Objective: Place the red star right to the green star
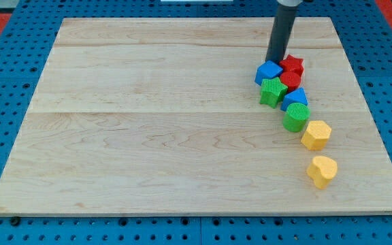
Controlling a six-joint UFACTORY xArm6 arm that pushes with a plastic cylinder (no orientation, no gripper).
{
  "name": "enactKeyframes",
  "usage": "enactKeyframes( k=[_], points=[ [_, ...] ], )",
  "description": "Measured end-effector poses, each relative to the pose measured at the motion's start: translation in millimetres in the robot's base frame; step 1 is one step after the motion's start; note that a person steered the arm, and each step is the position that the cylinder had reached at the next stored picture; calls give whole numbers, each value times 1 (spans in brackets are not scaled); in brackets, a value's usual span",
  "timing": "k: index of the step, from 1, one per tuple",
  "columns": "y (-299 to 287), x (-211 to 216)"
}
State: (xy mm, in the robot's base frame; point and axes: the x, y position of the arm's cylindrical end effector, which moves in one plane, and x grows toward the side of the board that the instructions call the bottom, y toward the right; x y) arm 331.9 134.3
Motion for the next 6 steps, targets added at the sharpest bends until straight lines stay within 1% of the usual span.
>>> enactKeyframes(
  k=[1, 2, 3, 4, 6],
  points=[
    [-4, 7],
    [10, -17],
    [36, -41],
    [57, -32],
    [45, 46]
  ],
)
